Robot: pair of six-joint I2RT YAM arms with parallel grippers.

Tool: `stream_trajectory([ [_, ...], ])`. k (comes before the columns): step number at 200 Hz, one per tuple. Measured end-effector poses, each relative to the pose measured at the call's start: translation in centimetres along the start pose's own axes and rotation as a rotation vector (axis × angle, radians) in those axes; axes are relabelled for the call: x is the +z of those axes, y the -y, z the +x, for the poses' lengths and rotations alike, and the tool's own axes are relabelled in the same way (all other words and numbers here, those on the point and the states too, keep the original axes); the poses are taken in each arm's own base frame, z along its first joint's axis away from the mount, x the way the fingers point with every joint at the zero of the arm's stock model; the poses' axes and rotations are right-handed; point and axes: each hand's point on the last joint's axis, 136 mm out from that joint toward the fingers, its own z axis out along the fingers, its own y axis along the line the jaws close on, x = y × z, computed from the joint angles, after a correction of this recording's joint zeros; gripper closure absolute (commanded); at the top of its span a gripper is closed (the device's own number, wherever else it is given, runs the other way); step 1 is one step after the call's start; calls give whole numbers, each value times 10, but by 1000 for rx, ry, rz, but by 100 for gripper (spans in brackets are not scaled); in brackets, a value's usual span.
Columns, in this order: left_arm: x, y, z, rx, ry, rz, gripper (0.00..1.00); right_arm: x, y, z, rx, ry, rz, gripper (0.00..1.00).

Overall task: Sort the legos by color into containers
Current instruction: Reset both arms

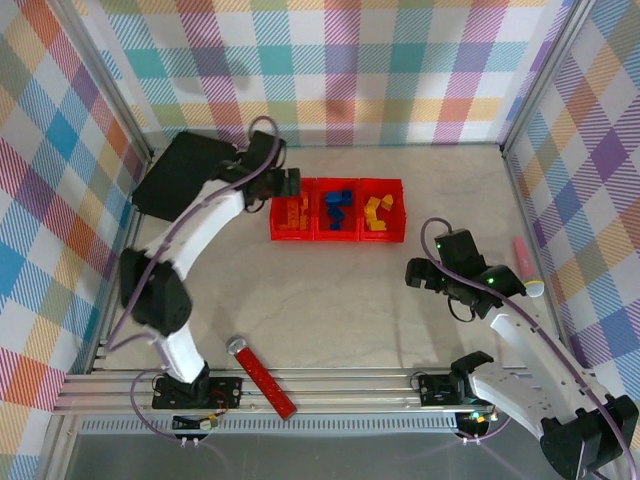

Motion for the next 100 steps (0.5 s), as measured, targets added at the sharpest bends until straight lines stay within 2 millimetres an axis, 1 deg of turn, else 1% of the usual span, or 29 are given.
stream_trajectory([
  [14, -37, -23, -11, -52, 108, 14, 4, -1, -3, -15, -69, 65, -2, 1],
  [21, -54, -36, -15, -79, 173, 17, 3, -1, -5, -27, -109, 123, -6, 1],
  [30, -70, -52, -15, -103, 248, 3, 1, 0, -8, -39, -161, 203, -13, 1],
  [37, -77, -65, -12, -114, 300, -20, 0, 2, -9, -46, -201, 268, -14, 1],
  [44, -79, -73, -5, -108, 341, -37, 0, 7, -9, -50, -243, 317, -9, 1],
  [58, -69, -84, 17, -51, 381, -64, 0, 22, -4, -54, -295, 376, 16, 1],
  [71, -45, -97, 49, -2, 359, -121, 0, 39, 7, -57, -293, 387, 54, 1],
  [85, -19, -117, 90, 30, 295, -205, 0, 56, 18, -65, -268, 398, 85, 1],
  [94, -9, -129, 110, 36, 265, -245, 0, 66, 22, -71, -255, 412, 92, 1],
  [100, -5, -136, 120, 35, 257, -265, 0, 73, 24, -74, -250, 424, 95, 1],
])
